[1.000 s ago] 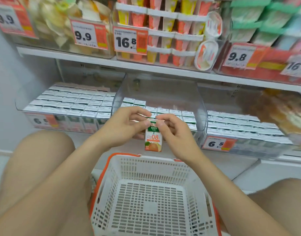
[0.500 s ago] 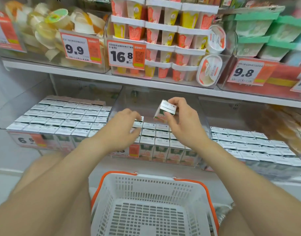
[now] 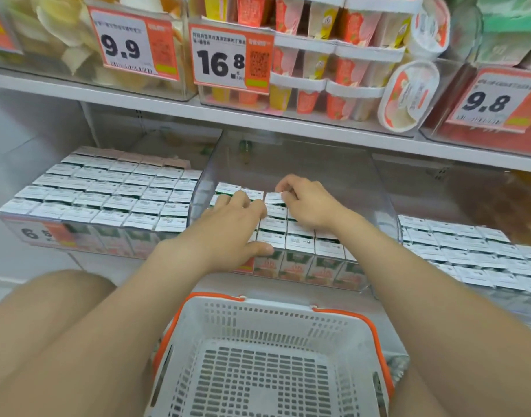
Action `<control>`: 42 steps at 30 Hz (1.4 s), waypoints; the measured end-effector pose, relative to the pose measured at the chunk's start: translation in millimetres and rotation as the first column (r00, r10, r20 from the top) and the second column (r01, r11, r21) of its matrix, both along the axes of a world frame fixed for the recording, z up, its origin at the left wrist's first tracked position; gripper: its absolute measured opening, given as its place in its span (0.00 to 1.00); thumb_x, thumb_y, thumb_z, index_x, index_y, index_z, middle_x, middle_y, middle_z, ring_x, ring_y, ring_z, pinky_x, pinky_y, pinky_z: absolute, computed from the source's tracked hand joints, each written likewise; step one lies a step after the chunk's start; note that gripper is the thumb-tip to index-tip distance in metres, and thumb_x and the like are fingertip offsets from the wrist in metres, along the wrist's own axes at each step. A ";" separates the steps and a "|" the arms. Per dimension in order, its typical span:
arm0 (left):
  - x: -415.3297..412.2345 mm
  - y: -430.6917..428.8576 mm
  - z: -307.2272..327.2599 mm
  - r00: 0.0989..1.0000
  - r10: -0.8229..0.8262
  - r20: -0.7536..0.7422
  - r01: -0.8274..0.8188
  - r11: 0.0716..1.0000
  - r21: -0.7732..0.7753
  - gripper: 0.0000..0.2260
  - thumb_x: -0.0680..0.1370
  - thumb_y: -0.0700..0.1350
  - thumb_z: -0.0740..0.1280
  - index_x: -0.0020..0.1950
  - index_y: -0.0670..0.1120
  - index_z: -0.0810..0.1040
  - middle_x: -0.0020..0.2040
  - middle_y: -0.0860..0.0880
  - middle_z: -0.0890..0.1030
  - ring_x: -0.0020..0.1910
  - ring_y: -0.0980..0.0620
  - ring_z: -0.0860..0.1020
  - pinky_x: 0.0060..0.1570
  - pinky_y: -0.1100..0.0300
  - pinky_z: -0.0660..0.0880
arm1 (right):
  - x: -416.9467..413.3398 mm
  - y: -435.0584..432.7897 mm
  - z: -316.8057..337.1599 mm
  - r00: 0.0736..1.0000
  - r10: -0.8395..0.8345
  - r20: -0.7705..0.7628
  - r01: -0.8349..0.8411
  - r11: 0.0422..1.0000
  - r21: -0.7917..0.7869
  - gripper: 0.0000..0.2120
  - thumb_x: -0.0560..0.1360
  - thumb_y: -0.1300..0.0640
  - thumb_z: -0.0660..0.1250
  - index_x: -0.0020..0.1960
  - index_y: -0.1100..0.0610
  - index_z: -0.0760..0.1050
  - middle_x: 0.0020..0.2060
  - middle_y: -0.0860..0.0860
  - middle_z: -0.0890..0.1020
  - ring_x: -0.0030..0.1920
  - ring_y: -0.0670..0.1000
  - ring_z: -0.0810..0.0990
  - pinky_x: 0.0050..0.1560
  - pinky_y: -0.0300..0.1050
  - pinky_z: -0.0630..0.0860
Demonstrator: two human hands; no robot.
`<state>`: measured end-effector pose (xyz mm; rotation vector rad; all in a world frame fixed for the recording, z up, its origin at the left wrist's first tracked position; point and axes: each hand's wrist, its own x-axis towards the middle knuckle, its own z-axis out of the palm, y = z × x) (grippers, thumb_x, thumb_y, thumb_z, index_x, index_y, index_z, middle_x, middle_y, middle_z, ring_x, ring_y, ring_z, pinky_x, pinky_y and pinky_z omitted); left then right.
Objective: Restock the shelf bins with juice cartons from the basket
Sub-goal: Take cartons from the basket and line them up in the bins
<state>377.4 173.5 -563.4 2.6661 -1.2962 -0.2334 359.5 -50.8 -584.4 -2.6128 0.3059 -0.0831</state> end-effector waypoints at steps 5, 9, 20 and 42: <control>-6.7 12.8 -4.1 0.998 -0.018 0.060 0.022 0.998 -0.067 0.13 0.81 0.60 0.68 0.59 0.54 0.75 0.57 0.52 0.72 0.59 0.47 0.70 0.60 0.48 0.73 | 3.4 -3.6 5.5 0.977 0.021 -0.210 -0.028 0.999 -0.030 0.21 0.86 0.50 0.56 0.77 0.53 0.69 0.66 0.56 0.79 0.58 0.57 0.79 0.58 0.50 0.74; -11.0 15.8 -7.9 0.996 -0.035 0.076 0.045 0.989 -0.137 0.07 0.81 0.56 0.68 0.54 0.55 0.76 0.53 0.53 0.74 0.56 0.49 0.73 0.57 0.48 0.74 | 6.4 -4.6 9.5 0.985 0.049 -0.166 -0.042 0.998 0.043 0.18 0.85 0.50 0.60 0.71 0.55 0.76 0.67 0.53 0.80 0.67 0.57 0.77 0.68 0.54 0.73; -12.9 11.7 -9.0 0.997 -0.010 0.070 0.023 0.982 -0.189 0.08 0.77 0.59 0.69 0.46 0.57 0.75 0.45 0.57 0.75 0.46 0.55 0.76 0.46 0.50 0.79 | -11.1 -1.7 17.1 0.975 0.096 -0.203 -0.152 0.948 -0.281 0.25 0.84 0.49 0.53 0.81 0.42 0.59 0.74 0.57 0.69 0.73 0.62 0.69 0.73 0.63 0.67; -42.0 -27.0 -33.6 0.860 0.330 0.391 -0.230 0.932 -0.280 0.11 0.78 0.45 0.73 0.53 0.54 0.72 0.52 0.54 0.75 0.54 0.45 0.73 0.53 0.46 0.66 | -114.6 20.2 10.5 0.983 0.074 0.166 0.058 0.736 -0.674 0.12 0.74 0.51 0.78 0.47 0.52 0.75 0.43 0.49 0.82 0.44 0.57 0.81 0.42 0.49 0.65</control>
